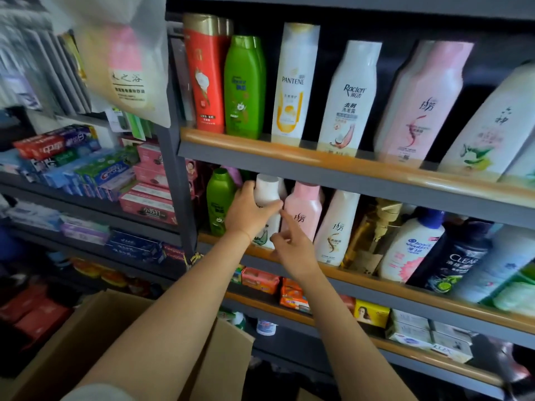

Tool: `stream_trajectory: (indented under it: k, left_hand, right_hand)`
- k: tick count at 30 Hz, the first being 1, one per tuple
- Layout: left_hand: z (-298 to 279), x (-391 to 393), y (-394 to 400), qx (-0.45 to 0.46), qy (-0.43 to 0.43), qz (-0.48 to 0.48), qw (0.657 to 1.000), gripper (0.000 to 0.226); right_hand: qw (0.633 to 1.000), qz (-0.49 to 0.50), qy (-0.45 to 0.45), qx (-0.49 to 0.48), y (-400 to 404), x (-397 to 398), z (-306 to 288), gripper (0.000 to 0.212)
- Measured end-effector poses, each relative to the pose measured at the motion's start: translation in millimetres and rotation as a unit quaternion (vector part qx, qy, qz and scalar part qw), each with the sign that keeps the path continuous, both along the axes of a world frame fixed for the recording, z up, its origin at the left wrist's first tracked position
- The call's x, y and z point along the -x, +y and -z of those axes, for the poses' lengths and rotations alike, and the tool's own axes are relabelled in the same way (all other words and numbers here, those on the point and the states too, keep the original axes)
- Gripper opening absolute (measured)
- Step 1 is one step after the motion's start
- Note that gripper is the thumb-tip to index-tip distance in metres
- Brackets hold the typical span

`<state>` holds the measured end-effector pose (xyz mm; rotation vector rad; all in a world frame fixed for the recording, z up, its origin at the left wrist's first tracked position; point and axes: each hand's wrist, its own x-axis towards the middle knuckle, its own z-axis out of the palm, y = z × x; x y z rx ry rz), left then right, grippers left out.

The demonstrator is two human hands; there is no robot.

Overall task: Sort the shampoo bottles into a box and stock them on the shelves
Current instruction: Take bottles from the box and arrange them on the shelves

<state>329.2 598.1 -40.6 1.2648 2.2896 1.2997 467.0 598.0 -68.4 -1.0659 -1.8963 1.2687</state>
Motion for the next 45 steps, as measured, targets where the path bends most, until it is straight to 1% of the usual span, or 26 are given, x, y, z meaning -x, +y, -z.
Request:
stream_trajectory:
  k: [4, 8, 12, 15, 17, 24, 28, 30, 31, 33, 34, 35, 36, 38, 40, 42, 45]
  left_hand:
    - [-1.5, -0.1, 2.4, 0.021, 0.035, -0.017, 0.999, 0.050]
    - [2.2, -1.7, 2.5, 0.019, 0.072, -0.036, 0.997, 0.052]
    - [4.1, -5.1, 3.0, 0.015, 0.088, -0.050, 0.995, 0.052]
    - [6.6, -5.5, 3.6, 0.009, 0.097, -0.055, 0.994, 0.056]
    - [7.5, -7.2, 3.7, 0.005, 0.101, -0.055, 0.993, 0.059]
    - [5.7, -6.2, 2.5, 0.001, 0.104, -0.044, 0.994, 0.062]
    - [4.0, -5.4, 0.9, 0.008, 0.096, -0.028, 0.995, 0.061]
    - [2.0, -9.0, -3.1, 0.000, 0.080, -0.043, 0.996, 0.061]
    - [1.9, -12.9, -6.9, -0.025, 0.084, -0.059, 0.994, 0.057]
    - [3.1, -24.3, -15.0, -0.100, 0.123, -0.069, 0.985, 0.043]
    - [3.5, -31.1, -17.4, -0.126, 0.150, -0.050, 0.979, 0.037]
    - [3.4, -37.7, -17.6, -0.128, 0.162, -0.015, 0.978, 0.036]
    - [1.9, -43.0, -15.9, -0.106, 0.157, 0.020, 0.982, 0.040]
    - [-2.7, -48.8, -6.8, -0.033, 0.122, 0.072, 0.989, 0.053]
    - [-1.8, -48.3, 2.2, 0.016, 0.100, 0.093, 0.991, 0.054]
    - [0.7, -47.5, 6.7, 0.019, 0.086, 0.087, 0.992, 0.053]
    - [4.5, -50.7, 11.7, -0.015, 0.075, 0.056, 0.996, 0.048]
  right_hand:
    - [1.000, 0.005, 0.000, -0.008, 0.1, 2.8, 2.6, 0.063]
    - [0.999, 0.009, -0.006, -0.030, 0.7, 5.9, 3.3, 0.064]
    - [0.997, 0.051, 0.014, -0.047, -0.2, 2.3, 3.8, 0.052]
    - [0.990, 0.103, 0.007, -0.098, 2.5, -8.9, 0.8, 0.039]
    - [0.987, 0.117, 0.008, -0.108, 5.0, -16.0, -3.3, 0.034]
    - [0.986, 0.135, -0.008, -0.095, 6.7, -20.9, -3.6, 0.029]
    - [0.983, 0.141, 0.024, -0.113, 0.3, -18.6, -7.4, 0.039]
    - [0.979, 0.150, 0.042, -0.128, -0.6, -19.2, -7.7, 0.046]
    - [0.978, 0.154, 0.046, -0.135, -0.3, -20.3, -7.3, 0.050]
    - [0.977, 0.155, 0.040, -0.141, 1.9, -23.7, -6.7, 0.056]
    - [0.978, 0.152, 0.035, -0.141, 3.3, -25.9, -6.6, 0.058]
    - [0.979, 0.147, 0.030, -0.140, 4.9, -28.5, -6.8, 0.059]
    - [0.980, 0.139, 0.026, -0.138, 6.6, -30.8, -6.5, 0.059]
    - [0.983, 0.123, 0.020, -0.138, 9.4, -35.6, -6.7, 0.058]
    - [0.984, 0.109, 0.005, -0.138, 11.6, -40.4, -7.6, 0.061]
    - [0.987, 0.091, -0.007, -0.130, 13.5, -44.7, -8.3, 0.065]
    - [0.991, 0.064, -0.022, -0.115, 16.3, -49.5, -8.2, 0.072]
